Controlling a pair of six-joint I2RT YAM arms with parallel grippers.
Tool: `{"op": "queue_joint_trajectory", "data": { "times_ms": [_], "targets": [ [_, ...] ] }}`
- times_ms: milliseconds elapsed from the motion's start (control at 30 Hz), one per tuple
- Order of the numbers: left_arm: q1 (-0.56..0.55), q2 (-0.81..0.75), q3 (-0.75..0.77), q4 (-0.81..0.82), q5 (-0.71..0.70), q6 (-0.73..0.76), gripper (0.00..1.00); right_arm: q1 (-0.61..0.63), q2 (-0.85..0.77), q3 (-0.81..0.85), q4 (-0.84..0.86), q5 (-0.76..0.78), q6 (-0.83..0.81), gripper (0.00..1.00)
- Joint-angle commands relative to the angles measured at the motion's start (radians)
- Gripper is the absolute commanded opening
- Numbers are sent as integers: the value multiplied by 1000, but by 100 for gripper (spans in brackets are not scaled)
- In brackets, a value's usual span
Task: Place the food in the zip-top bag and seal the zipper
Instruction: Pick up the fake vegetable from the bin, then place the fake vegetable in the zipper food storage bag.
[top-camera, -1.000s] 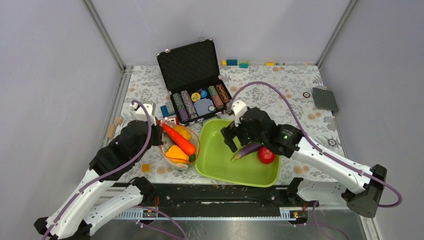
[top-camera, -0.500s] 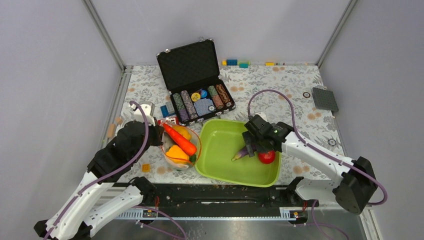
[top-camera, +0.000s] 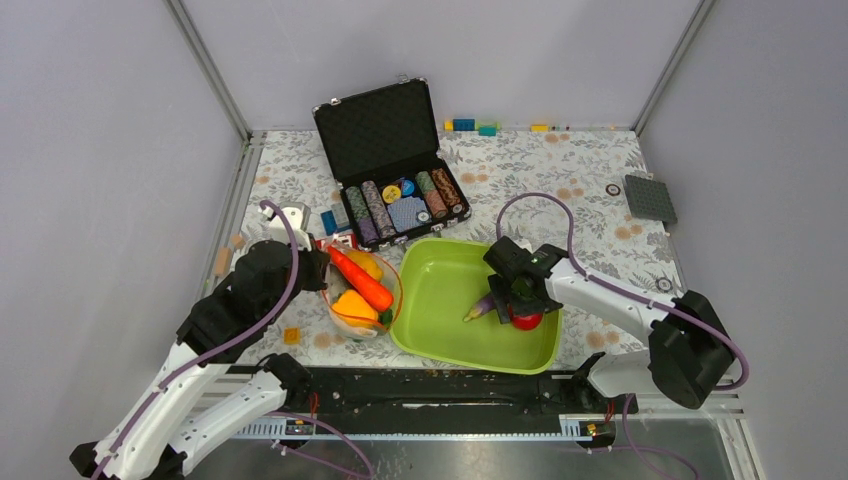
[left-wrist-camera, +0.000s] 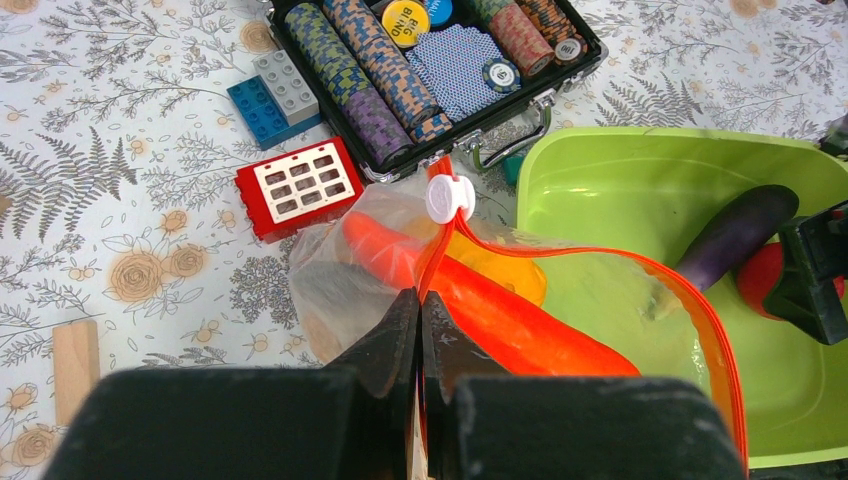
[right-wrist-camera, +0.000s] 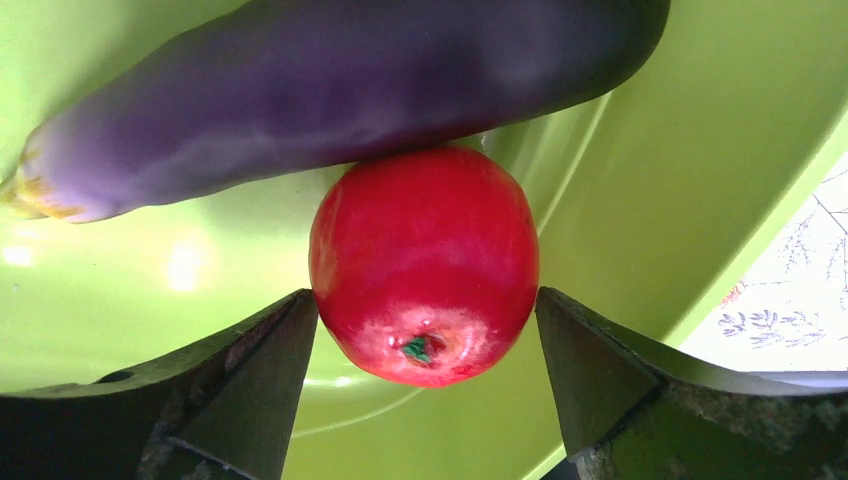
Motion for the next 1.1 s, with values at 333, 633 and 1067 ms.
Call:
{"op": "queue_joint_trajectory", "data": {
  "times_ms": [333, 633, 1067],
  "targets": [
    [25, -15, -2, 100, 54, 8, 0, -6, -72, 7, 37, -13, 1, 49],
    [38, -15, -1, 110, 95, 6, 0, -6, -417, 41, 85, -238, -147, 33],
    [52, -29, 3, 117, 137, -6, 0, 162, -306, 314, 551, -729, -310, 26]
  ]
}}
